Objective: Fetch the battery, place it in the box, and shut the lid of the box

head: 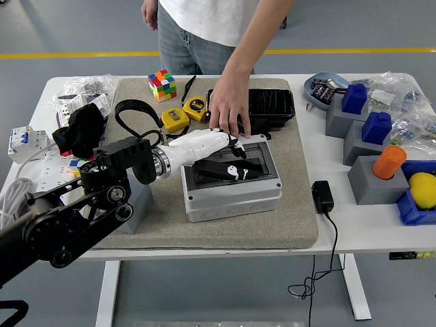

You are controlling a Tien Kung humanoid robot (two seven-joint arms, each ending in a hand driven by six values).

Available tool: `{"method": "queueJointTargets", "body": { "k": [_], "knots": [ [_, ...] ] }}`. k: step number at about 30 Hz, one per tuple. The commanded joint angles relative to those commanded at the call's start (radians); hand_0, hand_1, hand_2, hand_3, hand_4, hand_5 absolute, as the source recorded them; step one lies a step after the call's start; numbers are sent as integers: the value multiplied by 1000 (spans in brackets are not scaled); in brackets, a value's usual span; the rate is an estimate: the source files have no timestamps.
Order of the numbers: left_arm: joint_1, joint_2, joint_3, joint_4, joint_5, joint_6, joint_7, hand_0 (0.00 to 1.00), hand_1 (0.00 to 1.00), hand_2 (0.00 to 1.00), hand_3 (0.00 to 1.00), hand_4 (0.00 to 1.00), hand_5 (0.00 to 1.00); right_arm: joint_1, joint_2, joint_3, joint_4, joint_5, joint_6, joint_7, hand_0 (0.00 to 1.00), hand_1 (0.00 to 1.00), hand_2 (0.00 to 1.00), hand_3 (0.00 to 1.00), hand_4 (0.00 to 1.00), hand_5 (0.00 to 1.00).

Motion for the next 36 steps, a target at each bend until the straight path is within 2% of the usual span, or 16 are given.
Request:
{"method": "queueJointTargets", "body": {
  "k": [6,9,12,13,16,18,19,22,24,25,26,30,31,34,36],
  "knots": [
    [27,2,-108,-6,43,53,-41,985,824,749,699,998,998,-2,5,9,0,-6,1,0,915,871,807,843,998,998],
    [49,-1,-193,-15,72,94,-68,975,837,765,718,998,998,-3,7,13,0,-9,2,0,915,870,807,842,998,998],
    [81,-8,-288,-27,83,155,-118,975,837,765,718,998,998,-3,10,19,1,-11,2,0,915,870,807,842,998,998],
    [97,-14,-322,-30,71,179,-142,943,867,804,752,998,998,-3,11,22,1,-12,1,0,914,870,807,842,998,998],
    [125,-25,-410,-35,43,228,-199,943,867,804,752,998,998,-4,13,26,1,-15,1,0,914,870,807,842,998,998],
    [158,-40,-480,-39,-3,279,-257,943,867,804,752,998,998,-5,16,31,1,-18,2,0,914,870,807,842,998,998],
    [172,-46,-518,-41,-23,306,-287,958,960,921,888,998,998,-5,18,32,1,-19,1,-1,914,870,807,842,998,998],
    [212,-68,-624,-47,-91,374,-354,958,960,921,888,998,998,-6,23,38,2,-23,1,-1,914,870,807,842,998,998],
    [231,-78,-697,-50,-141,404,-384,958,960,921,888,998,998,-5,26,42,3,-27,1,-1,914,870,807,842,998,998],
    [240,-81,-726,-51,-165,414,-395,977,989,967,945,998,998,-5,27,44,3,-28,0,-1,915,870,807,842,998,998],
    [242,-82,-739,-51,-175,417,-398,977,989,967,945,998,998,-5,28,44,3,-28,0,-1,915,870,807,842,998,998],
    [294,-87,-864,-58,-312,424,-443,977,989,967,945,998,998,-3,31,48,3,-32,-1,-1,915,870,807,842,998,998],
    [306,-85,-891,-59,-352,417,-446,998,998,998,998,998,998,-2,32,50,3,-34,-1,-1,915,870,807,842,998,998],
    [337,-81,-943,-61,-465,387,-441,998,998,998,998,998,998,-2,35,52,2,-38,-1,-1,915,870,807,842,998,998],
    [371,-77,-982,-58,-543,347,-423,998,998,998,998,998,998,-4,37,53,2,-42,-2,-1,915,870,807,842,998,998]
  ]
}}
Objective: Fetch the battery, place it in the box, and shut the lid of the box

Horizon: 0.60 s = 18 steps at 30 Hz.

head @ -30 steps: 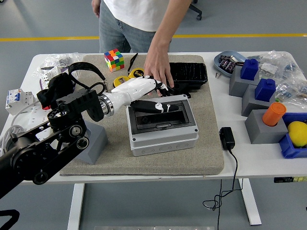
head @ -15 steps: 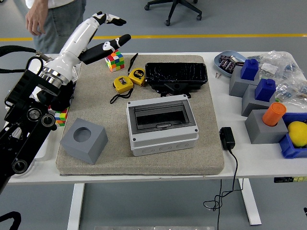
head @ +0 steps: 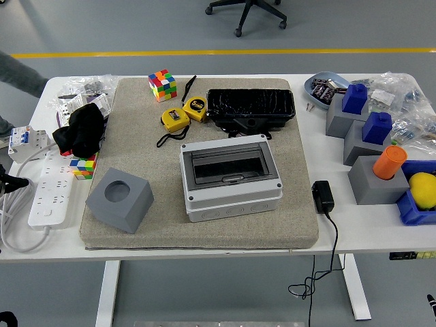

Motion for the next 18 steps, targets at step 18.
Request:
{"method": "queueJointTargets", "body": {
  "k": [18],
  "knots": [
    [137,-8,-183,34,14,-242,166,998,998,998,984,998,958,-14,4,36,-8,-78,9,24,927,895,839,851,998,998]
  ]
}}
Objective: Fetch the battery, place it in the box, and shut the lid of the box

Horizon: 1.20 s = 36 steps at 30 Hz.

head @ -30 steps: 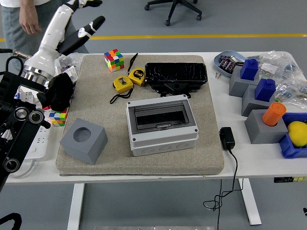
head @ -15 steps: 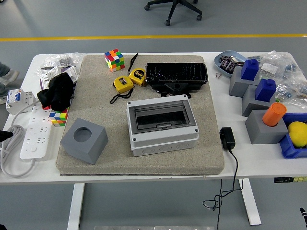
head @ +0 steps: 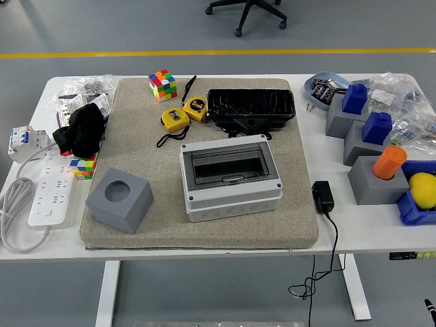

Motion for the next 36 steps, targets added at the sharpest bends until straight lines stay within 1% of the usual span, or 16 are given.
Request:
{"method": "queueJointTargets", "body": {
  "k": [1,6,7,8,18,19,25,30,31,36],
  "knots": [
    [-1,-2,0,-2,11,1,2,877,888,860,840,998,972,-1,0,4,0,-4,1,4,941,925,871,877,998,998],
    [-9,-12,15,-2,31,2,6,877,888,860,840,998,972,1,-3,-15,-2,-23,3,10,941,925,871,877,998,998],
    [-10,-14,18,-4,39,2,8,854,851,832,829,998,965,2,-4,-26,-2,-21,7,9,940,923,876,888,998,998],
    [-11,-15,21,-5,43,2,9,854,851,832,829,998,965,3,-4,-34,-2,-19,11,8,940,923,876,888,998,998],
    [-13,-16,22,-8,53,17,2,839,834,815,817,998,962,17,-17,-110,-4,35,32,4,932,919,876,882,998,998],
    [-13,-16,23,-9,56,18,2,830,824,790,787,998,953,18,-18,-115,-4,40,33,4,922,907,869,877,998,998],
    [-13,-20,23,-9,65,28,-10,840,835,794,778,998,946,23,-18,-124,-3,54,35,3,929,908,865,872,998,998],
    [-25,-23,31,0,42,46,-37,840,835,794,778,998,946,18,-14,-105,-9,42,38,2,929,908,865,872,998,998],
    [-26,-24,32,2,34,47,-41,844,847,808,781,998,966,17,-13,-104,-10,42,38,2,931,909,863,874,998,998],
    [-34,-24,31,1,24,48,-49,844,847,808,781,998,966,15,-8,-98,-9,42,38,3,931,909,863,874,998,998]
  ]
}}
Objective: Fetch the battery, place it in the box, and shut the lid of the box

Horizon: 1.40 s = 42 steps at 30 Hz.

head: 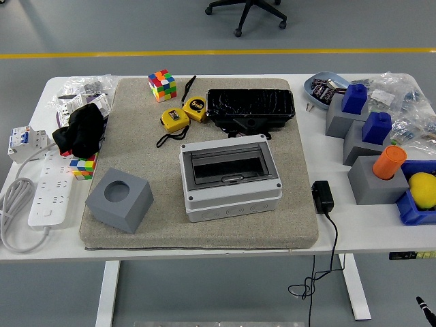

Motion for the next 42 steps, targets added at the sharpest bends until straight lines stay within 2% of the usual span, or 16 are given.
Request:
{"method": "queueJointTargets", "body": {
  "k": [12,13,18,19,21,24,25,27,30,31,36,37,42],
  "knots": [
    [-6,-7,21,5,11,-5,-2,840,851,817,794,998,951,4,4,17,-1,-8,1,-2,932,910,860,875,998,998],
    [-7,-7,22,4,18,-10,-1,856,907,906,894,998,761,4,5,18,0,-8,1,-2,929,910,859,875,998,998],
    [-5,-6,30,-1,65,-25,-8,856,907,906,894,998,761,3,7,17,1,-5,0,-2,929,910,859,875,998,998],
    [-4,-5,33,-3,78,-23,-12,830,926,961,956,998,549,3,8,18,1,-5,0,-2,927,909,855,874,998,998],
    [-3,-5,37,-5,89,-16,-17,830,926,961,956,998,549,2,9,19,1,-6,-1,-2,927,909,855,874,998,998],
    [-5,-5,43,-9,103,23,-26,830,926,961,956,998,549,2,11,22,1,-9,-1,-3,927,909,855,874,998,998],
    [-6,-5,44,-9,96,35,-31,805,856,892,897,998,610,1,11,20,1,-8,-1,-4,920,907,853,874,998,998],
    [-6,-5,45,-7,74,48,-36,805,856,892,897,998,610,0,11,21,1,-9,-2,-5,920,907,853,874,998,998],
    [-5,-5,48,-4,48,58,-41,805,856,892,897,998,610,-2,11,22,0,-11,-2,-6,920,907,853,874,998,998],
    [-5,-5,48,-4,45,59,-41,804,828,862,872,998,697,-2,11,22,0,-10,-2,-6,919,905,855,872,998,998],
    [-2,-7,51,-5,35,62,-41,804,828,862,872,998,697,-4,11,24,1,-11,-2,-7,919,905,855,872,998,998],
    [-3,-7,52,-5,36,61,-39,804,819,849,862,998,742,-3,10,24,1,-10,-2,-8,916,905,851,868,998,998],
    [-5,-7,54,-4,33,62,-38,804,819,849,862,998,742,0,10,25,3,-9,-2,-11,916,905,851,868,998,998]
  ]
}}
